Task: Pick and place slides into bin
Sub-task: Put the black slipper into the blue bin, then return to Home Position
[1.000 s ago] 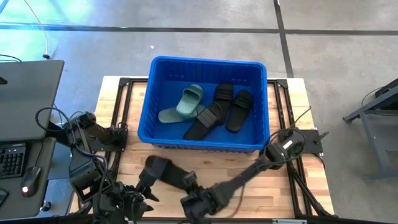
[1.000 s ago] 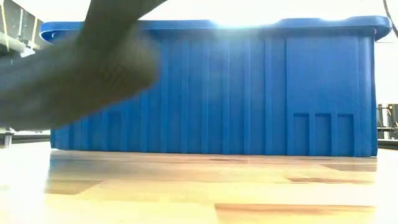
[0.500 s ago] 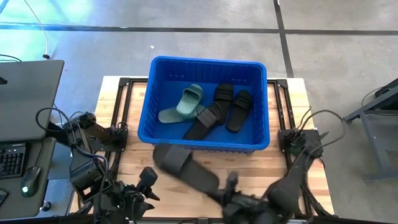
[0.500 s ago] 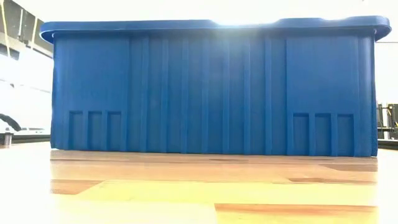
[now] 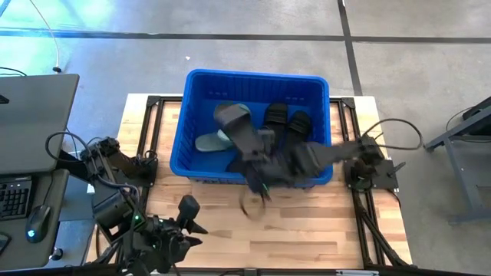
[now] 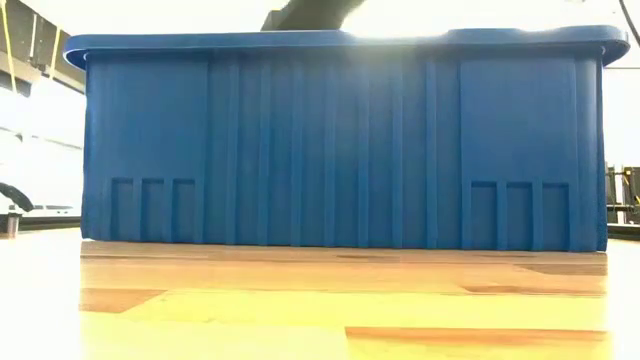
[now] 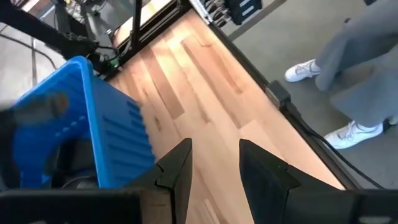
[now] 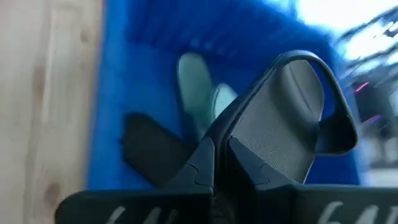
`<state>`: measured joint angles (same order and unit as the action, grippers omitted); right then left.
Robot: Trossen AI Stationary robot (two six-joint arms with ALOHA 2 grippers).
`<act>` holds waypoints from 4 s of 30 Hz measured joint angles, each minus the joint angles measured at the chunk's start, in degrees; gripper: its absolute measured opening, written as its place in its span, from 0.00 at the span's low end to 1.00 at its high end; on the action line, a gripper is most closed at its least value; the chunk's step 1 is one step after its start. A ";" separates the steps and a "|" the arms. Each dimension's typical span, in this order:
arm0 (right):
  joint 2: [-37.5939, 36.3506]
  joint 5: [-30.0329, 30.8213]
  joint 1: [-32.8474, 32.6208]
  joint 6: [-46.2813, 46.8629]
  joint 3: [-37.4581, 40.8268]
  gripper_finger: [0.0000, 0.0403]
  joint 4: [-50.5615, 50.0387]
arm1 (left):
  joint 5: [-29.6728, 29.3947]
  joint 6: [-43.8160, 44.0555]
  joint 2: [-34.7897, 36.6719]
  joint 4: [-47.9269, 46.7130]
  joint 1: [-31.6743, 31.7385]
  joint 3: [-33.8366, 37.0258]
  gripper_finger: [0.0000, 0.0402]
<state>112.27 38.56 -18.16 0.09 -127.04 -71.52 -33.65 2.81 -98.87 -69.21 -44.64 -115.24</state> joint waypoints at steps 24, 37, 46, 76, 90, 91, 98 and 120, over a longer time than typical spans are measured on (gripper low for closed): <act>0.24 -37.48 22.32 -16.40 35.64 0.18 46.96 | 0.79 15.06 0.00 -10.91 0.02 0.00 0.29; -0.72 -26.53 19.85 -11.09 31.11 0.43 42.19 | 1.49 17.29 0.00 -10.43 0.02 0.00 0.29; -0.85 -25.25 14.89 3.31 8.31 0.43 16.40 | 3.66 18.65 0.00 -10.14 0.00 0.00 0.29; -46.06 0.12 -41.56 39.90 61.11 0.43 37.83 | -1.21 11.56 15.73 -15.27 -1.18 0.89 0.29; -57.75 -15.23 -39.57 28.07 103.43 0.43 93.39 | 0.02 1.50 33.03 32.50 -10.34 45.32 0.29; -58.18 -15.92 -39.21 27.53 104.76 0.43 94.56 | 1.01 -0.08 33.60 35.93 -10.33 48.32 0.29; -70.02 -18.35 -37.61 20.27 107.51 0.43 92.47 | 1.23 -2.05 44.08 42.34 -10.14 56.95 0.29; -77.59 -20.52 -37.59 6.05 124.28 0.43 120.76 | 13.55 -25.58 72.07 82.23 -10.12 92.59 0.29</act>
<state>34.68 18.04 -55.75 6.14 -2.76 49.24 -20.10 -22.78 -26.80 13.02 -54.76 -22.65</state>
